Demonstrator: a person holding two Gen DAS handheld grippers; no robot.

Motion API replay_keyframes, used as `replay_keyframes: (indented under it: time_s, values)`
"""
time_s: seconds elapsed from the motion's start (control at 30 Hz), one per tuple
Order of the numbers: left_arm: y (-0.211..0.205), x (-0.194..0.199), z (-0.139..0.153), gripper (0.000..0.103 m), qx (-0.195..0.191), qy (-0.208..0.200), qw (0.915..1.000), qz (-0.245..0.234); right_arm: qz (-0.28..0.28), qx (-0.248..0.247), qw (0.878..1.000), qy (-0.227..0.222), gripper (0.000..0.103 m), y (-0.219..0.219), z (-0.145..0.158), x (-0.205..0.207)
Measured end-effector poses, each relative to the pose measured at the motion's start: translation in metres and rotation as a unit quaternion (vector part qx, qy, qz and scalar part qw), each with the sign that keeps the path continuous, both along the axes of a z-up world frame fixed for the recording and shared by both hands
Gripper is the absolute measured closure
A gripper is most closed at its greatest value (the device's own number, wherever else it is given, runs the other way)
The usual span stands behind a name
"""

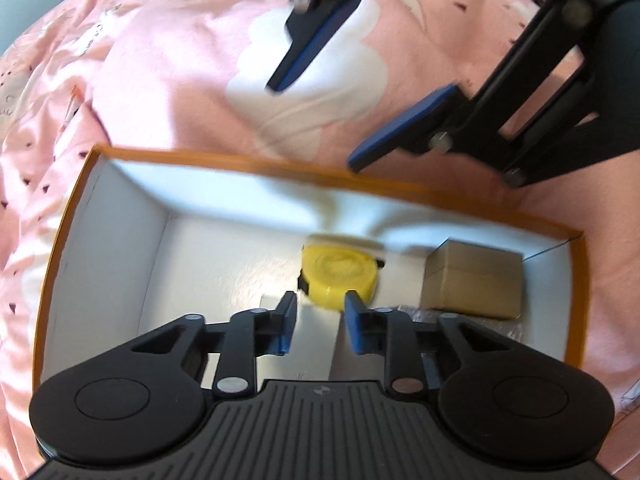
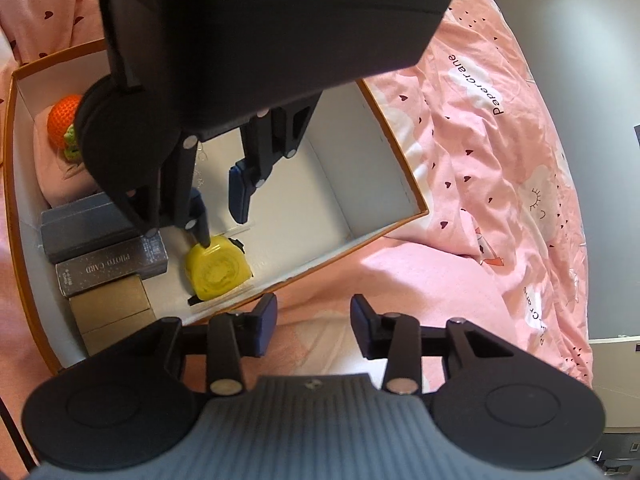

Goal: Organize objects
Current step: 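Lower the yellow tape measure into the box and open the left tool, then move both tools to the plush toys beside the box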

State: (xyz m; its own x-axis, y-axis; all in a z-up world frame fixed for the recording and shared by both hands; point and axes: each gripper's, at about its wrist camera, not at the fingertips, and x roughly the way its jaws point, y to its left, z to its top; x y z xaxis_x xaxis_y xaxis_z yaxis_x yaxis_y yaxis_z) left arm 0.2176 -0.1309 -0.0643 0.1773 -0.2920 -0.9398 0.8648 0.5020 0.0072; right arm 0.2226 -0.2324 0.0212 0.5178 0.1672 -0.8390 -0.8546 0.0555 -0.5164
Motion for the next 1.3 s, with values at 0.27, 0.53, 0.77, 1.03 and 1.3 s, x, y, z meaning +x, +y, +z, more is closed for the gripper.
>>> replay_keyframes:
  time_s: [0.27,0.53,0.77,1.03,1.3]
  values:
    - [-0.014,0.011,-0.021,0.087,-0.002,0.016,0.9997,0.018,0.001,-0.004,1.000,-0.010,0.060,0.002,-0.002,-0.002]
    - [-0.003,0.003,-0.006,0.087,-0.014,0.003,0.9997,0.018,0.005,-0.001,1.000,-0.012,0.060,0.003,0.001,-0.005]
    - [0.045,-0.025,0.044,0.084,-0.029,-0.049,0.9971,0.050,0.009,0.041,0.999,0.004,0.060,0.022,0.018,-0.017]
    - [0.121,-0.036,0.102,0.082,-0.033,-0.093,0.9815,0.164,0.004,0.140,0.989,0.037,0.060,0.079,0.040,-0.029]
    - [0.202,-0.054,0.127,0.077,-0.018,-0.069,0.9447,0.320,0.000,0.200,0.977,0.077,0.060,0.154,0.037,-0.047]
